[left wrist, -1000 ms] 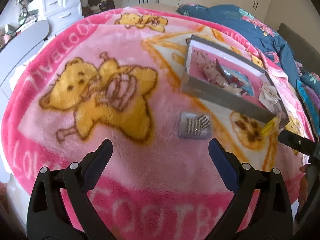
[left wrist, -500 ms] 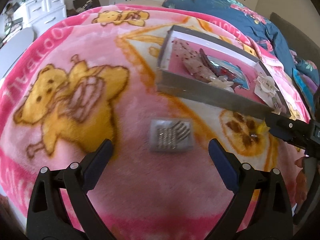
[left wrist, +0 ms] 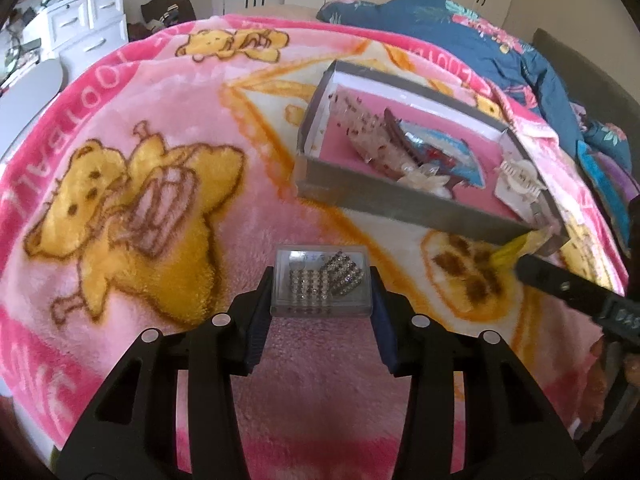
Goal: Organize jewelry
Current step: 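Grasp the silver pin box with the left tool while the right tool grasps the yellow bag, then carry the pin box with the left tool while the right tool carries the yellow bag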
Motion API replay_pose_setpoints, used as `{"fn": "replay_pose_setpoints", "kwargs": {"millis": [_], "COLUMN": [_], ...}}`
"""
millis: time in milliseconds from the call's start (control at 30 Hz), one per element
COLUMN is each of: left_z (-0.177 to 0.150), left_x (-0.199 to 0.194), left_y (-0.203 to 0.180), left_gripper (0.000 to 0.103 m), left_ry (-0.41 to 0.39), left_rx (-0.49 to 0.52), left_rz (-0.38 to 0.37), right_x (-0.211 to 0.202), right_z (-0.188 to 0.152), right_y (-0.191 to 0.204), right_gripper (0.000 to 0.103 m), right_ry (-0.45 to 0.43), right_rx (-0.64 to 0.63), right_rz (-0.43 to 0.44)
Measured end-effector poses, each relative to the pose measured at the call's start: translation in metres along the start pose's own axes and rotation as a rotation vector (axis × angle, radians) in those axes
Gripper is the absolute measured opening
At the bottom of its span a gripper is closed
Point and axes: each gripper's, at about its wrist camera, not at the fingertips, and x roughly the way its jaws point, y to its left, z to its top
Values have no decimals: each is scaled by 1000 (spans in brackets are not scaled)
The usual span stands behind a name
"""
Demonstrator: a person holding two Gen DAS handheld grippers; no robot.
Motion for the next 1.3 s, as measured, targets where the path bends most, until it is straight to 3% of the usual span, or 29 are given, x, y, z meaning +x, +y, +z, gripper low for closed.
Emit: {"fn": "replay_pose_setpoints", "kwargs": {"millis": [133,200,233,267,367,500,533,567,600,633,867,1067,1300], "left_z": [2,2,1,1,0,2,4,5,7,8,23,42,64], "left_x": [-11,-14,-15,-16,-20,-24,-26,-26,-28,-29,-38,-38,-29], "left_y": [-4,-6,-8,-8,-11,-14,-15,-16,-18,-19,-28,-37,-53], "left_gripper": [36,36,36,36,36,36,36,36,36,36,36,36,36], "left_ry": [-17,-17,-17,-19,-23,-32,-37,-40,-44,-48,-75,-97,-108], "left_rx": [8,13,14,13,18,25,24,25,28,30,62,75,92], "left_rz": [-11,-17,-21,-27,-34,-35,-39,-38,-39,-41,-45,-48,-62], "right_x": [-6,-9,-9,-9,-12,-13,-9,-6,-2,1,-28,-69,-87], "right_z": [-2,-5,-6,-8,-6,3,5,5,6,6,8,33,69], "right_y": [-8,-18,-23,-33,-46,-48,-49,-49,-48,-48,-19,11,5], "right_gripper": [36,45,65,72,75,80,70,47,33,29,26,20,8], "right_ry": [-10,5,23,41,39,22,29,39,51,63,11,-121,-211], "right_rx": [58,149,193,274,382,420,421,417,398,389,197,-2,-67], "right_rz": [14,27,31,55,114,93,75,58,52,57,131,101,65]}}
